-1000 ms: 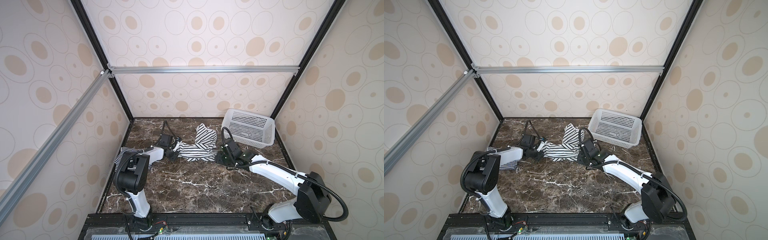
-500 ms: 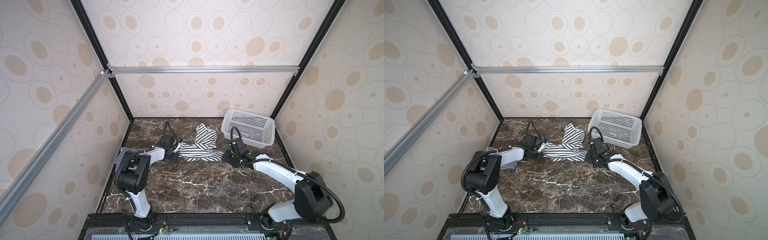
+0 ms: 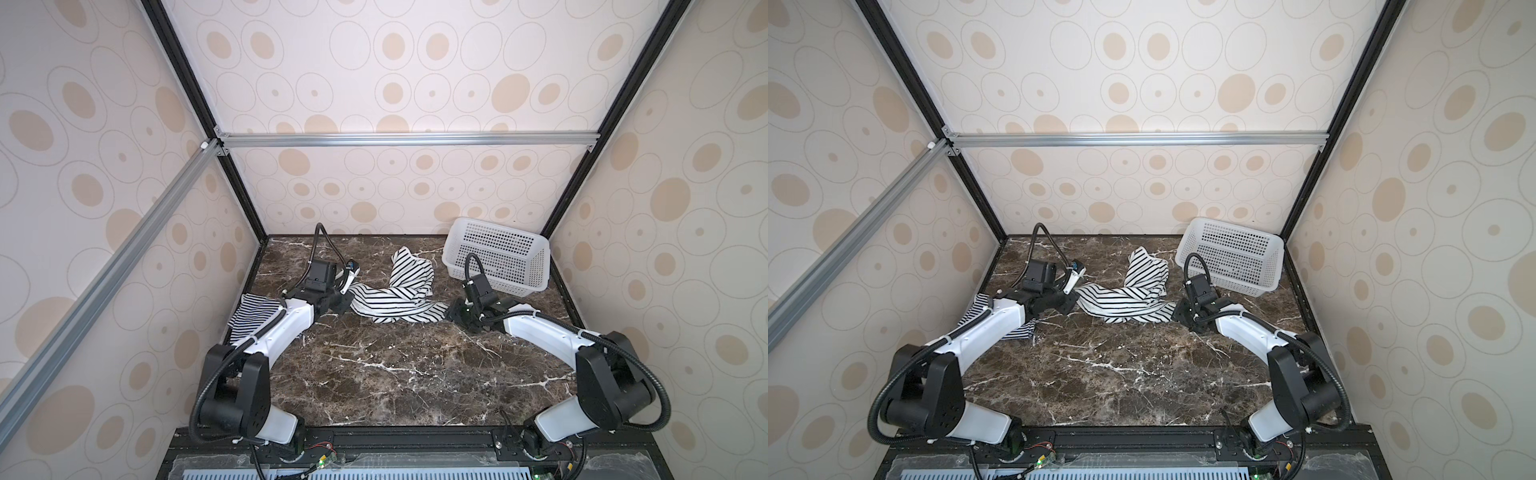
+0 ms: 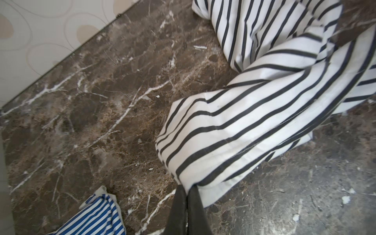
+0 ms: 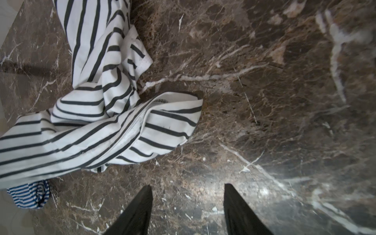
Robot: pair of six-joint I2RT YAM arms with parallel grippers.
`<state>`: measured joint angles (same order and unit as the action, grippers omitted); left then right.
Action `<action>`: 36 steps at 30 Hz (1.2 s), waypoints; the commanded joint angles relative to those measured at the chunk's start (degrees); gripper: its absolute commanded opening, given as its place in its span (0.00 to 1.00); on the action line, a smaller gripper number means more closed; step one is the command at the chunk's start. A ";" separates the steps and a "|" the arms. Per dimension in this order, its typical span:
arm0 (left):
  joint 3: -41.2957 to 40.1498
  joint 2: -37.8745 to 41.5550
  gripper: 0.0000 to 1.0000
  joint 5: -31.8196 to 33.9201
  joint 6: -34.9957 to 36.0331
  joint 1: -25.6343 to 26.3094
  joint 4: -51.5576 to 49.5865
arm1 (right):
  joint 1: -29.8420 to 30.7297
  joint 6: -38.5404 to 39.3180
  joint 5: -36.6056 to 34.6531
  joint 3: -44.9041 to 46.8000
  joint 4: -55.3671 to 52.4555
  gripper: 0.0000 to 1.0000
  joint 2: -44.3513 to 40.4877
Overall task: Fold and stack tank tops
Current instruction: Smooth out the tank top at the center of the table.
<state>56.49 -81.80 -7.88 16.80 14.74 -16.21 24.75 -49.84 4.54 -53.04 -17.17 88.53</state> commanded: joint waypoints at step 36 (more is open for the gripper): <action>-10.34 12.95 0.00 -6.66 4.18 -12.11 -1.51 | -6.14 -12.14 12.94 -2.35 16.10 0.52 12.55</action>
<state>46.83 -69.06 -12.95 18.87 4.05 -18.74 18.68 -62.30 17.50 -56.23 -0.01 103.55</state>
